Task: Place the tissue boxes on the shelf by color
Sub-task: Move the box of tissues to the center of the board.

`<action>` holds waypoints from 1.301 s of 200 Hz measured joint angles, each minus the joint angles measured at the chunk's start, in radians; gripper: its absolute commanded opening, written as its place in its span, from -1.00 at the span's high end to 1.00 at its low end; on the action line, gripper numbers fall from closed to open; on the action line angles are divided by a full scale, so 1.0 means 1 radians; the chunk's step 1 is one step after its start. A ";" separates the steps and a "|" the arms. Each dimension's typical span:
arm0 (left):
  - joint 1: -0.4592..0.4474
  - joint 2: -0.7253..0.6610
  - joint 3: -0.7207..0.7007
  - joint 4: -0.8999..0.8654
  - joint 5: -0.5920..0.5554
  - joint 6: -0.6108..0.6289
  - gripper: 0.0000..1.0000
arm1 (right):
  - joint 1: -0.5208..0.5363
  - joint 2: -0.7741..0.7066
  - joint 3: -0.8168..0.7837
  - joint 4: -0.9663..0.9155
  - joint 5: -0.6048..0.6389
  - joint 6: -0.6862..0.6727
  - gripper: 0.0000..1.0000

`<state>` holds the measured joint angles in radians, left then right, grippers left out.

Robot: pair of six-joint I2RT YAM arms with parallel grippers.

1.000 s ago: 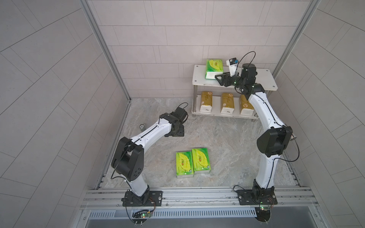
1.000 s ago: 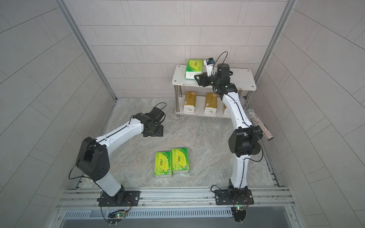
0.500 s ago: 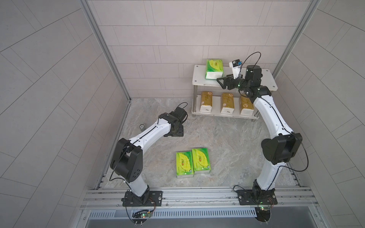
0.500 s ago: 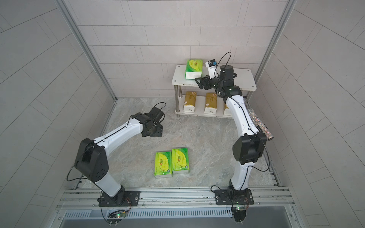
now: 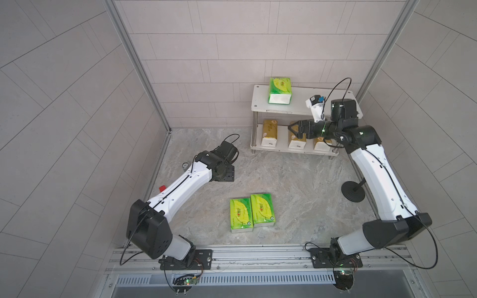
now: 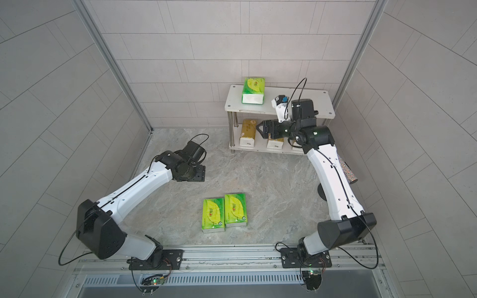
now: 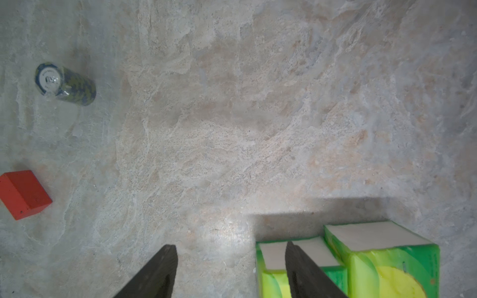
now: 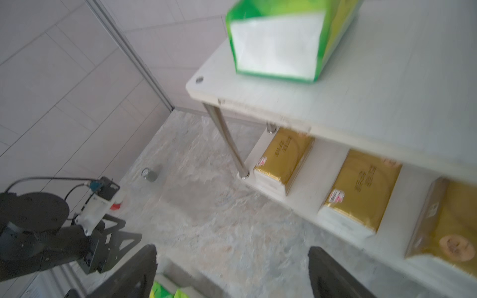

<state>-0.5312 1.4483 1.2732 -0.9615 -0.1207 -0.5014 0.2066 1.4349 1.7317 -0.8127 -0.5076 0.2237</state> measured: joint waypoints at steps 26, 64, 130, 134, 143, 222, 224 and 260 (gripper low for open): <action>-0.019 -0.040 -0.040 -0.019 0.033 0.002 -0.49 | 0.093 -0.114 -0.238 -0.073 0.037 0.072 -0.90; -0.141 -0.044 -0.045 -0.023 0.068 -0.008 -0.49 | 0.189 -0.239 -0.623 -0.023 0.063 0.252 -0.91; -0.198 -0.044 -0.079 -0.017 0.086 -0.051 -0.49 | 0.323 -0.318 -0.986 0.303 0.014 0.566 -0.91; -0.201 -0.044 -0.080 -0.016 0.090 -0.053 -0.49 | 0.333 -0.318 -1.009 0.331 0.010 0.585 -0.91; -0.211 -0.044 -0.080 -0.016 0.101 -0.063 -0.49 | 0.343 -0.318 -1.049 0.380 0.003 0.620 -0.90; -0.399 0.053 -0.043 0.092 0.283 -0.137 -0.47 | 0.278 -0.293 -1.125 0.439 0.029 0.694 -0.89; -0.400 0.055 -0.043 0.093 0.285 -0.137 -0.47 | 0.270 -0.291 -1.125 0.435 0.029 0.692 -0.89; -0.436 0.136 -0.043 0.113 0.311 -0.139 -0.46 | 0.210 -0.290 -1.103 0.346 0.029 0.643 -0.89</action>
<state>-0.9676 1.5841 1.2304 -0.8490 0.1902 -0.6403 0.4168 1.1450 0.6289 -0.4667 -0.4786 0.8669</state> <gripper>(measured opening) 0.735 0.946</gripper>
